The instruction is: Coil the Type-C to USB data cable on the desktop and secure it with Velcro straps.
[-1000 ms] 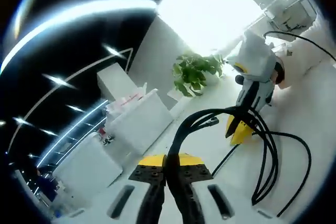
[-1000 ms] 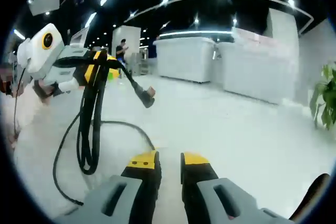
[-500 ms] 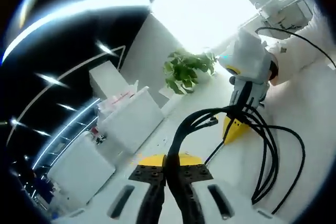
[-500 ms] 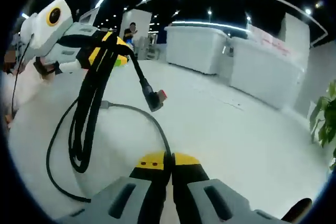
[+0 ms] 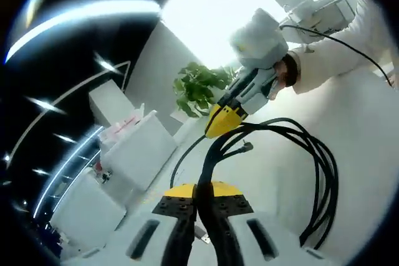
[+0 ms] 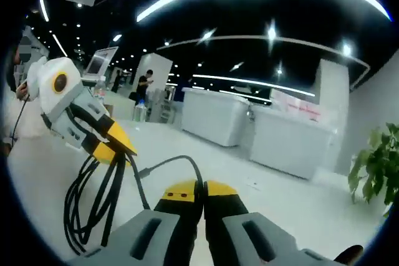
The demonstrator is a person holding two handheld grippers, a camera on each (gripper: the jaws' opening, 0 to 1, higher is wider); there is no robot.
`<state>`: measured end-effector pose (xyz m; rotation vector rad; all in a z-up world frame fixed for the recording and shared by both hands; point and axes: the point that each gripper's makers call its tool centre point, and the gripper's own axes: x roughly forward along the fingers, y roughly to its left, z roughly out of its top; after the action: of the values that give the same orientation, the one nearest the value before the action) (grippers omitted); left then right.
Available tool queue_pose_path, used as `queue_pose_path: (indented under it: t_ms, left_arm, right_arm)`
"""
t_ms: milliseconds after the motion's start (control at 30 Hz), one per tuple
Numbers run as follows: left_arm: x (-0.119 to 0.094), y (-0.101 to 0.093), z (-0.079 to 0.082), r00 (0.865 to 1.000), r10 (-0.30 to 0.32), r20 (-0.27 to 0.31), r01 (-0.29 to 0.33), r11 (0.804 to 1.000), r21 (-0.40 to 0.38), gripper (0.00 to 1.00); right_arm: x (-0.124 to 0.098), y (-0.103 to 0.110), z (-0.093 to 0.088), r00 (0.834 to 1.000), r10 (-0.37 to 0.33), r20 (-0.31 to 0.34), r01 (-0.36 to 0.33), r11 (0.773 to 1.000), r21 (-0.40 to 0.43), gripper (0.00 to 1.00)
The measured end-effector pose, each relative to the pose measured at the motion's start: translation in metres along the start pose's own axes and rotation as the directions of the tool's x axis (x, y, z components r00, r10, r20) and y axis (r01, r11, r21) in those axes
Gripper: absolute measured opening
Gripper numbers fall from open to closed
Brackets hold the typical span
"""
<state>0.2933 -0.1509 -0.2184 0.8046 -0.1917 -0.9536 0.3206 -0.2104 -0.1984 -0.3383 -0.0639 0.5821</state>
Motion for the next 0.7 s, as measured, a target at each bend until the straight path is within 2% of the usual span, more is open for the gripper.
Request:
queue_pose_path:
  t_ms: [100, 233, 333, 433, 533, 600, 700]
  left_arm:
    - [0.001, -0.003, 0.000, 0.999, 0.021, -0.028, -0.018, 0.994, 0.112, 0.08]
    - [0.004, -0.006, -0.001, 0.998, 0.046, -0.044, -0.034, 0.972, 0.233, 0.08]
    - [0.005, -0.009, -0.002, 0.998, 0.050, -0.046, -0.036, 0.963, 0.266, 0.08]
    - [0.004, -0.010, -0.002, 0.998, 0.047, -0.047, -0.031, 0.956, 0.292, 0.08]
    - [0.003, -0.013, 0.003, 0.999, 0.032, -0.028, -0.021, 0.945, 0.326, 0.08]
    - [0.003, -0.012, 0.007, 0.999, 0.039, -0.019, -0.030, 0.941, 0.336, 0.08]
    - [0.004, -0.011, 0.004, 0.999, 0.046, -0.026, -0.034, 0.934, 0.355, 0.09]
  right_arm:
    - [0.002, 0.024, 0.008, 0.998, 0.060, 0.004, -0.059, 0.995, -0.085, 0.03]
    - [0.003, 0.041, 0.006, 0.993, 0.114, -0.012, -0.115, 0.989, -0.097, 0.03]
    - [0.002, 0.049, 0.005, 0.988, 0.156, -0.009, -0.157, 0.984, -0.081, 0.03]
    - [0.001, 0.052, 0.007, 0.981, 0.194, 0.025, -0.194, 0.981, 0.001, 0.03]
    - [0.001, 0.051, 0.004, 0.981, 0.196, 0.009, -0.196, 0.981, -0.002, 0.03]
    - [0.002, 0.049, -0.003, 0.983, 0.183, -0.024, -0.184, 0.983, -0.021, 0.03]
    - [0.000, 0.050, -0.001, 0.980, 0.198, -0.009, -0.198, 0.980, -0.015, 0.03]
